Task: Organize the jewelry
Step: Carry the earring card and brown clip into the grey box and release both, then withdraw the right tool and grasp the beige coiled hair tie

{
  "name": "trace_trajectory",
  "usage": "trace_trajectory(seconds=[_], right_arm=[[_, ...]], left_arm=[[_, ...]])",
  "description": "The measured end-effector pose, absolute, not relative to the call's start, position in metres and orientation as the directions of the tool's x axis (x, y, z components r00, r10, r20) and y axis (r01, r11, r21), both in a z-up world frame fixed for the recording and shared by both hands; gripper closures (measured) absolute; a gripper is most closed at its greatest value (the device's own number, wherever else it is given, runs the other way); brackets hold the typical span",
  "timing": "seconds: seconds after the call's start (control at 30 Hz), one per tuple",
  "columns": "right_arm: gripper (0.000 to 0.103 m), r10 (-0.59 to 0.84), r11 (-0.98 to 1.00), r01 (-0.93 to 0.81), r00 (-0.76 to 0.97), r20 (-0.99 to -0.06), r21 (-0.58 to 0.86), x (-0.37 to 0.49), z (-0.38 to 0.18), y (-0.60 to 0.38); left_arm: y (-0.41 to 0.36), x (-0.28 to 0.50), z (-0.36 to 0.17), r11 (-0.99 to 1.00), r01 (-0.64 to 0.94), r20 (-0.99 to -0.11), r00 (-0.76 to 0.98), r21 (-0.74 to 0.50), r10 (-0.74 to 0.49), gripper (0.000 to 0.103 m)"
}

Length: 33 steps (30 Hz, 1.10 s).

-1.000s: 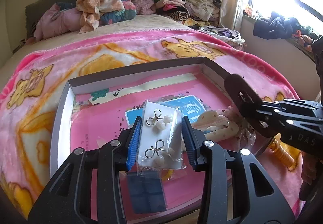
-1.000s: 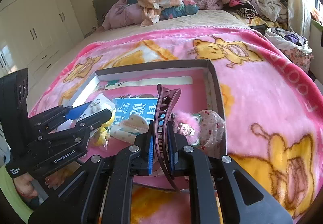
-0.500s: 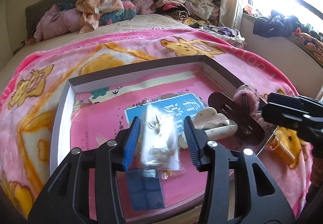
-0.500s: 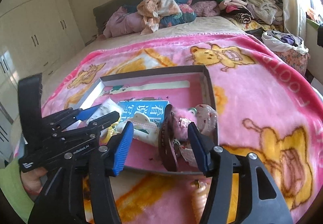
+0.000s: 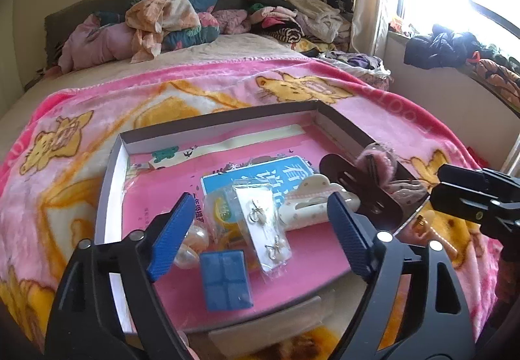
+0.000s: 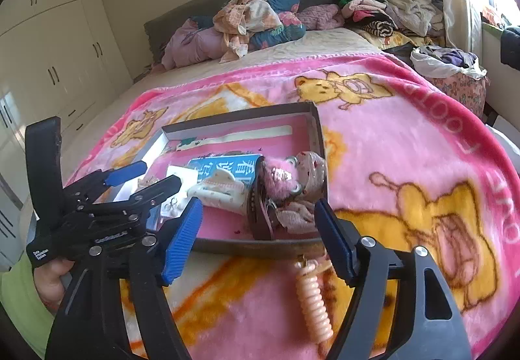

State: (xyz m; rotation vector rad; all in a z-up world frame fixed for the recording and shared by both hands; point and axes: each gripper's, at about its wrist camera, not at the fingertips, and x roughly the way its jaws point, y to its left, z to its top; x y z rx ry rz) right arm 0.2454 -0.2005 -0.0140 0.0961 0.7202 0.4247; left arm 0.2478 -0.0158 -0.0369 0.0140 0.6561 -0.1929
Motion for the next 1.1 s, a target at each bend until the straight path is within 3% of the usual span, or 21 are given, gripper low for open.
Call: trace_trajectory(seconds=[0.1,0.43,1.1], right_arm=[[0.03,0.405,0.912,-0.343,0.674,-0.617,0.224,0.24,-0.012,-0.202],[0.026,0.396,0.916,-0.339,0.694,-0.602,0.213,0.219,-0.005,-0.21],[0.02,0.364,0.929,-0.329,0.739,-0.567,0.167,0.18,0.005,-0.215]], left_arm=[[-0.017,0.241,-0.034,0.982,0.184,-0.6,0.78,-0.047,-0.175,0.02],[-0.019,0.22,-0.024,0.982,0.182,-0.581,0.796,-0.044,-0.174,0.013],[-0.014,0.178,-0.013,0.982,0.182,-0.554,0.812,-0.06,-0.184,0.013]])
